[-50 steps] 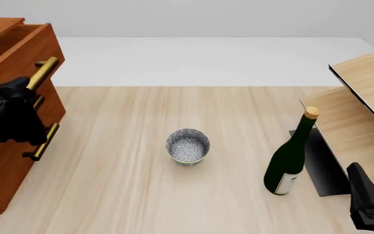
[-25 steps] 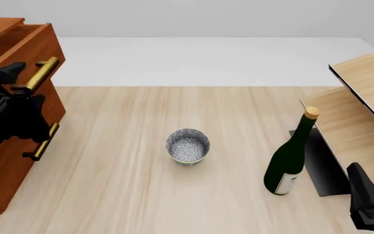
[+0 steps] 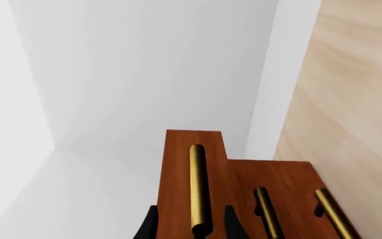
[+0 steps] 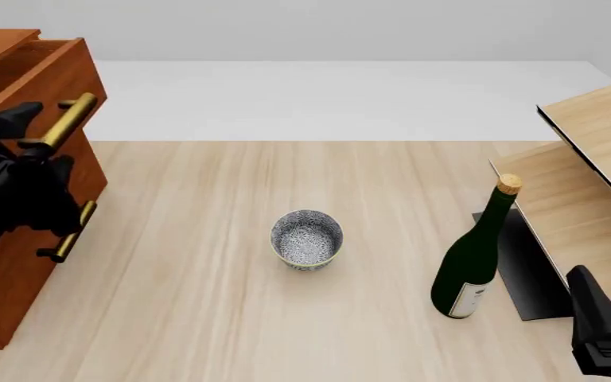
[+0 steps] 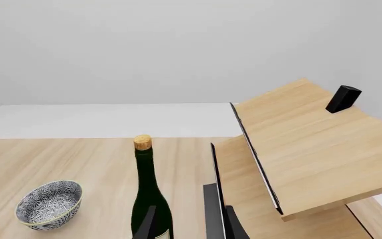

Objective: Close the bottom drawer of the cabinet and open the top drawer.

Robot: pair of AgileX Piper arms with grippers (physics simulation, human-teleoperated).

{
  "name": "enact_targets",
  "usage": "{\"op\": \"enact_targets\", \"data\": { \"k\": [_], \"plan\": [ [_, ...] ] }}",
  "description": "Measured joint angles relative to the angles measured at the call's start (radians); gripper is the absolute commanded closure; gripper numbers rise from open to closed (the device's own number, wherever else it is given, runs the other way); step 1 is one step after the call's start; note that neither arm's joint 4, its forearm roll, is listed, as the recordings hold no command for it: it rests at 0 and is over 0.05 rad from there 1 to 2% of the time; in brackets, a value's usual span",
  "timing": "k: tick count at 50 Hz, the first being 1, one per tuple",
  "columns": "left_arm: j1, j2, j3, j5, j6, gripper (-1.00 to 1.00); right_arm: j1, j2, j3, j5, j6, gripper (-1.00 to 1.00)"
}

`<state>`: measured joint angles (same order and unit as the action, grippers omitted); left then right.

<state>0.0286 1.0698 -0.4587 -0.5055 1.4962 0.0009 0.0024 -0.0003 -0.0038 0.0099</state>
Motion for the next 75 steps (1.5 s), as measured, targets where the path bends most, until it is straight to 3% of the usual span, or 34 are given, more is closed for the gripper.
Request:
{"op": "enact_targets", "data": {
  "k": [31,54,75],
  "plan": [
    [-0.065,-0.111,0.022,0.08,-0.035,-1.0,-0.001,-0.001,0.0,-0.004,-0.005,-1.0],
    [-0.134,-0.175,-0.01,0.163,-0.072,-1.0,-0.006,-0.002,0.0,-0.007,0.001,-1.0],
    [-0.186,-0.237,-0.228,0.41,-0.296,-1.0,-0.01,-0.002,0.0,-0.009,0.01,-1.0]
  ]
}}
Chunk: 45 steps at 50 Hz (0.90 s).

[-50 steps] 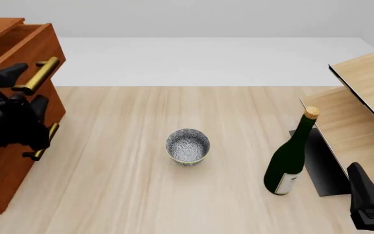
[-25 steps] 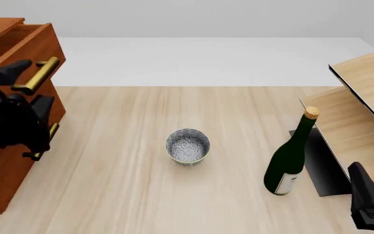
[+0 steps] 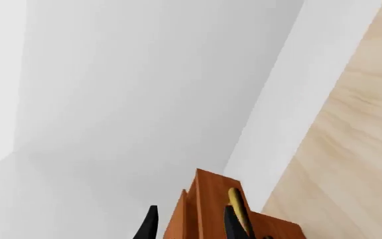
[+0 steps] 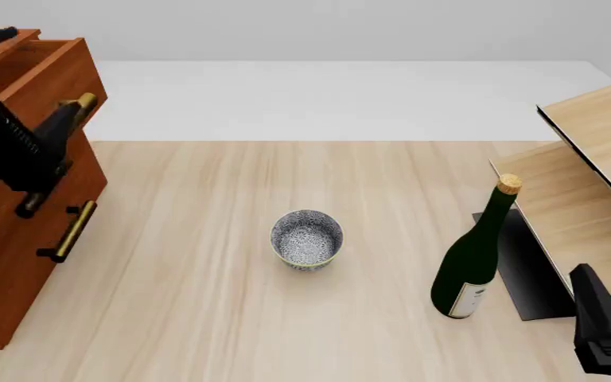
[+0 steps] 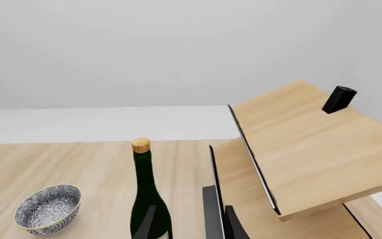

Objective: Close the bottom drawer of the cabinet and open the top drawer.

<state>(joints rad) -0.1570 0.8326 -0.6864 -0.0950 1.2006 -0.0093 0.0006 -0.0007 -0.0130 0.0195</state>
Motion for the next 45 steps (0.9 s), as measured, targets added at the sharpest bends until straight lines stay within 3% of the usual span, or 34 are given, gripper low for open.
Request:
{"op": "enact_targets", "data": {
  "k": [16,35,45],
  "plan": [
    [0.042,-0.006,-0.274,0.327,-0.299,-1.0,-0.003,0.0,0.0,0.0,0.003,-1.0],
    [0.164,0.173,-0.624,0.7,-0.638,-1.0,-0.003,0.0,0.0,0.0,-0.001,-1.0],
    [0.219,0.256,-0.731,0.828,-0.801,-1.0,0.0,0.0,0.0,-0.001,-0.005,-1.0]
  ]
}}
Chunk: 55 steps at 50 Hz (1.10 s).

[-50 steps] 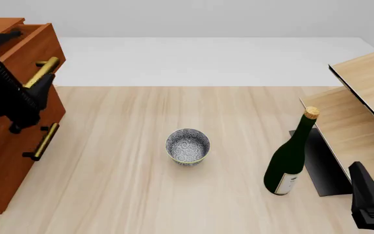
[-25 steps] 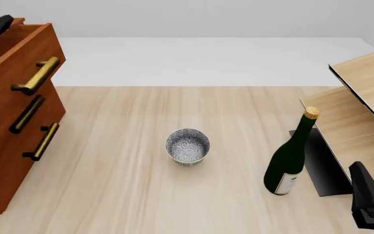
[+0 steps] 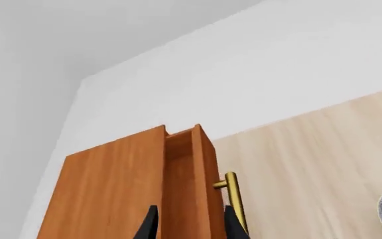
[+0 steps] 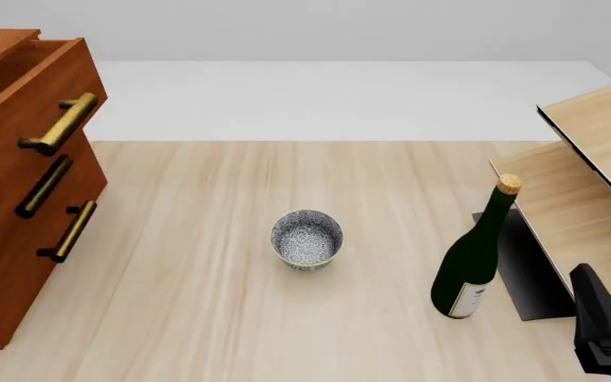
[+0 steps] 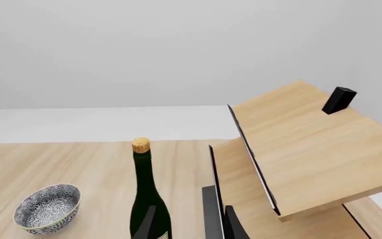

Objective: Close the bottom drawer of the cabinet and open the top drawer.

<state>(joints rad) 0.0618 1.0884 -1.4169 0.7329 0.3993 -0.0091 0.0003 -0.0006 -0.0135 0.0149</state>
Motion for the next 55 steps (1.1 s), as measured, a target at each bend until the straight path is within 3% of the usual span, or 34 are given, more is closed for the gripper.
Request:
{"op": "enact_targets", "data": {
  "k": [11,28,55],
  "plan": [
    [0.02,0.04,-0.021,0.069,-0.137,-1.0,0.004,0.0,0.0,0.0,-0.004,-1.0],
    [0.027,0.061,0.063,0.069,-0.271,-1.0,0.009,0.0,0.0,0.0,-0.01,-1.0],
    [0.055,0.098,0.2,-0.011,-0.341,-1.0,0.015,0.0,0.0,0.001,-0.013,-1.0]
  ]
}}
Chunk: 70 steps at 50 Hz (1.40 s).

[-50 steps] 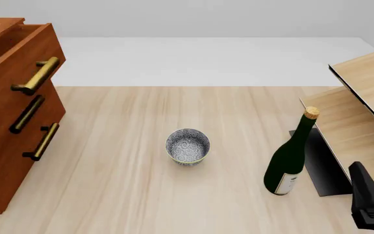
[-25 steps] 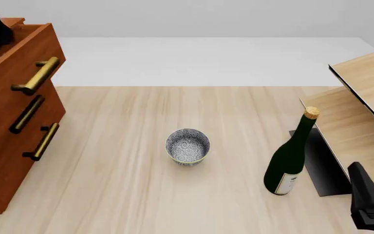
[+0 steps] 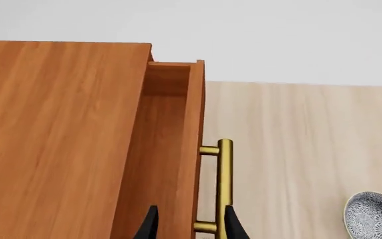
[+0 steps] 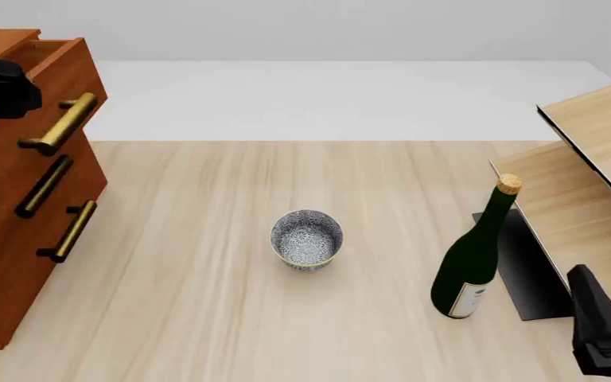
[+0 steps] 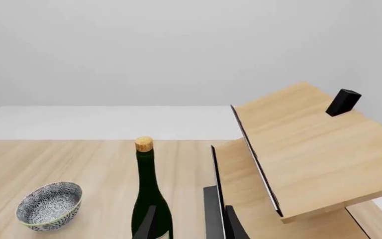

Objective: Close the bottom drawer of the cabinet and open the top drawer.

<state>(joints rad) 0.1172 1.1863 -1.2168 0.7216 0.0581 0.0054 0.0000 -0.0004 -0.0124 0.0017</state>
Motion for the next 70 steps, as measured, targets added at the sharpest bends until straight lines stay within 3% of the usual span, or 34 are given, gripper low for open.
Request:
{"op": "enact_targets", "data": {
  "k": [27,70],
  "plan": [
    [-0.013,0.016,0.086,-0.056,-0.054,-1.0,0.002,0.0,0.0,0.0,-0.003,-1.0],
    [-0.136,0.001,0.1,-0.057,-0.126,-1.0,0.003,0.0,0.0,-0.001,-0.005,-1.0]
  ]
}}
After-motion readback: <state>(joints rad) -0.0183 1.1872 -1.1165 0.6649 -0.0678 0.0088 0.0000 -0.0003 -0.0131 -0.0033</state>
